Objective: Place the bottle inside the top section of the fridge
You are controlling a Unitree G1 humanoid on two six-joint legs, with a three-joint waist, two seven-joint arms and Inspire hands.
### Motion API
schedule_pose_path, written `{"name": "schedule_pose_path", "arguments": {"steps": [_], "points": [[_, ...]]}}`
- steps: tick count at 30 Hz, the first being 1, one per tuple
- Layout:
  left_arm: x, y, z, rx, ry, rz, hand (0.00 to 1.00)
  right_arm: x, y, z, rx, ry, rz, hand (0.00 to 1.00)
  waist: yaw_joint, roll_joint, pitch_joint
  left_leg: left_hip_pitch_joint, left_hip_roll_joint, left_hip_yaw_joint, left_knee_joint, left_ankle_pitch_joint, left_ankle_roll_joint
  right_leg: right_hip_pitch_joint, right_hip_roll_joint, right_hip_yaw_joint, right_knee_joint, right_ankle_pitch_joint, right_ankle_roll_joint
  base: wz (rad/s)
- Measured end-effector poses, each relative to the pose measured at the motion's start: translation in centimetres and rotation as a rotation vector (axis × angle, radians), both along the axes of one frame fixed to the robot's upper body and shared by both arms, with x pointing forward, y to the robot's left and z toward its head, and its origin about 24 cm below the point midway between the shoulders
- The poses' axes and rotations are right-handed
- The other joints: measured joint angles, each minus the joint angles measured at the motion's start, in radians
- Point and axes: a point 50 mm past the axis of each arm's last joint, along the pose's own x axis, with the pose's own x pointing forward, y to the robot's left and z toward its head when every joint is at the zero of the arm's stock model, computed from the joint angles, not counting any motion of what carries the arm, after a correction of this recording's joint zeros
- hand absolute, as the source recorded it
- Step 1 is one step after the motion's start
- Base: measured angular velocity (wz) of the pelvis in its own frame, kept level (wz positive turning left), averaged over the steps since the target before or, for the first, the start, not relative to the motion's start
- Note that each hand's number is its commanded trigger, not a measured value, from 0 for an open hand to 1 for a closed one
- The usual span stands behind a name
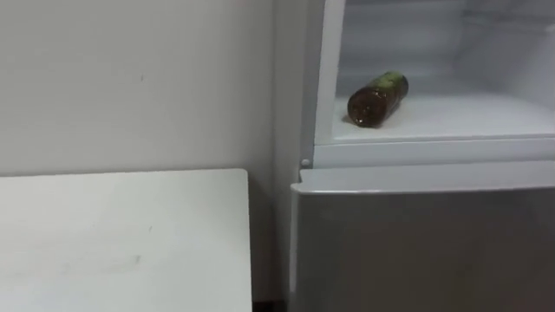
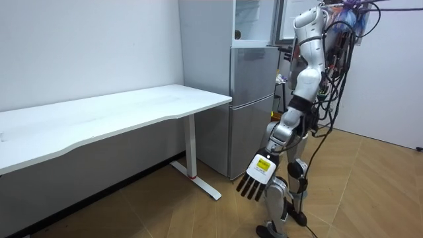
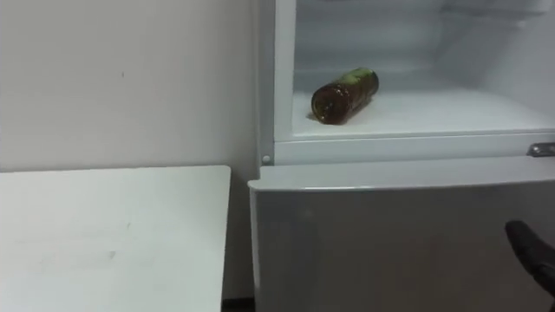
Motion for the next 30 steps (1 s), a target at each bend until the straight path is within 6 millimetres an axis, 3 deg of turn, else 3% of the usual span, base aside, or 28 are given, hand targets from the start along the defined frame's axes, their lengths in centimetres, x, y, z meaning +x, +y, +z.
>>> {"name": "schedule_pose_path", "arguments": {"steps": [11, 17, 23, 25, 30], "points": [[1.1, -0.4, -0.2, -0.003, -0.028, -0.039, 0.00, -1.9, -0.7, -3.9, 0.182, 0.084, -0.042, 0.00, -0.026, -0.001, 0.0001, 0.013, 0.000, 0.026, -0.004, -0.001, 0.000, -0.021, 0.000, 0.028, 0.019, -0.004, 0.002, -0.07], [1.7, -0.7, -0.3, -0.009, -0.037, -0.066, 0.00, -3.2, -1.2, -7.8, 0.353, 0.171, -0.131, 0.00, -0.047, 0.001, -0.0010, 0.012, 0.000, 0.028, -0.004, -0.003, 0.000, -0.022, 0.000, 0.030, 0.026, -0.005, 0.002, -0.01], [1.4, -0.8, -0.4, -0.016, -0.024, -0.072, 0.00, -4.1, -1.2, -10.3, 0.428, 0.245, -0.180, 0.00, -0.044, -0.001, -0.0029, 0.015, -0.001, 0.038, -0.002, -0.007, -0.001, -0.044, -0.006, 0.050, 0.064, -0.031, -0.001, -0.08], [1.6, -1.2, -0.5, -0.027, -0.021, -0.096, 0.00, -4.9, -1.0, -12.1, 0.456, 0.323, -0.210, 0.00, -0.047, -0.002, -0.0030, 0.013, 0.000, 0.038, 0.007, -0.007, -0.001, -0.052, -0.006, 0.051, 0.068, -0.033, -0.002, 0.00], [2.6, -1.5, -0.6, -0.033, -0.038, -0.129, 0.00, -5.9, -0.8, -13.8, 0.561, 0.368, -0.275, 0.00, -0.048, 0.005, -0.0042, 0.016, -0.001, 0.037, 0.006, -0.006, -0.001, -0.051, -0.007, 0.051, 0.069, -0.033, -0.002, 0.00]]}}
